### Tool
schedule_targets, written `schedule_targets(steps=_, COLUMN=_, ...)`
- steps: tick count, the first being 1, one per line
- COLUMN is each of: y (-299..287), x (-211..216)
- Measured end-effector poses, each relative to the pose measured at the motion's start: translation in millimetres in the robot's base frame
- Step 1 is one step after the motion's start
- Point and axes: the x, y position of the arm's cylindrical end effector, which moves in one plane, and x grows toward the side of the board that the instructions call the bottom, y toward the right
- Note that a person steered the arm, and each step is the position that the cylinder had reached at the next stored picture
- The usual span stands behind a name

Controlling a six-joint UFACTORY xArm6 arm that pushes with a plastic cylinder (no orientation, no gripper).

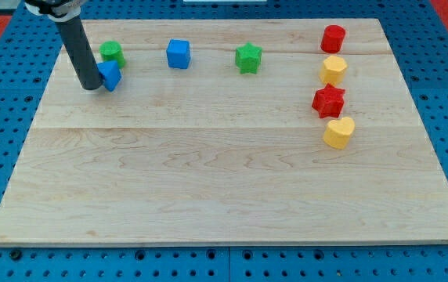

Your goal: Place the blue triangle in between the blue cube and the green circle

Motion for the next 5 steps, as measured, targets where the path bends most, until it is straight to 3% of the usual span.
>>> schedule_targets(steps=5, y=56.3, x=-22.4)
